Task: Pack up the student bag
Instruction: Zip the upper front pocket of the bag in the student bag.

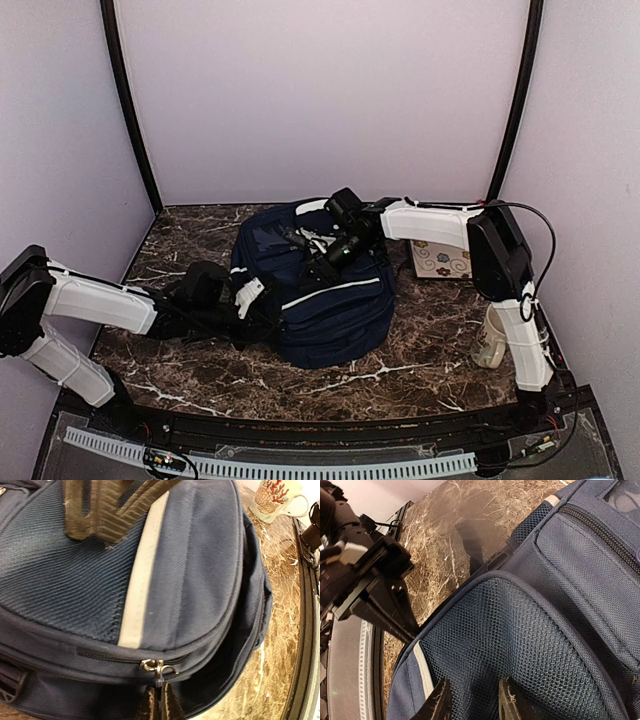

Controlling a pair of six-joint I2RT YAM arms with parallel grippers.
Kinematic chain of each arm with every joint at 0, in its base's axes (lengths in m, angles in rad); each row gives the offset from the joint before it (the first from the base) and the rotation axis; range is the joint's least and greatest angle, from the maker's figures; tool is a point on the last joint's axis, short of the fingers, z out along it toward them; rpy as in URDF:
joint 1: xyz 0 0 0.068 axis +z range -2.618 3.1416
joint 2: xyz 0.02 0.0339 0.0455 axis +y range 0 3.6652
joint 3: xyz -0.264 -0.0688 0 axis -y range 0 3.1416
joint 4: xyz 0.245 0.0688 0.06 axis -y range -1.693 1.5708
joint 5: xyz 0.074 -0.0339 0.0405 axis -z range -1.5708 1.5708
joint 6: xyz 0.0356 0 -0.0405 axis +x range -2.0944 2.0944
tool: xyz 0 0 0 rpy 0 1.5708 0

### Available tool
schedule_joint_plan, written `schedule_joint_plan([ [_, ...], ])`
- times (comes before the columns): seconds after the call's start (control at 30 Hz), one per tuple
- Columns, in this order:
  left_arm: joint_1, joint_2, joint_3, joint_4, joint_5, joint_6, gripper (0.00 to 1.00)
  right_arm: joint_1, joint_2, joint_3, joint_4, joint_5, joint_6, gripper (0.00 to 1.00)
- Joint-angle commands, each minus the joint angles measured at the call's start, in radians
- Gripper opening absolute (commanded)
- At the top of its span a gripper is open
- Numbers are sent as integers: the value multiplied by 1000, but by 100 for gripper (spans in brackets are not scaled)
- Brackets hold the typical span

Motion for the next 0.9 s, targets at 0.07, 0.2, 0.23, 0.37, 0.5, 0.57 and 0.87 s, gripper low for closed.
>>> schedule_joint_plan([
  [0.07,-106,0,83,-38,98,-45,0,0,87,-6,7,120,70,33],
  [0.2,-160,65,128,6,133,-67,0,0,106,-7,11,124,84,33],
  [0.23,-170,85,139,24,138,-71,0,0,108,-9,14,124,87,33],
  [0.37,-206,182,205,83,146,-75,0,-1,117,-14,14,122,91,33],
  [0.5,-221,301,272,200,168,-102,0,0,114,-29,34,97,104,33],
  [0.57,-236,351,333,234,164,-105,0,0,116,-31,39,85,111,33],
  [0.87,-309,460,439,337,44,-112,1,-3,97,-23,19,78,103,32],
])
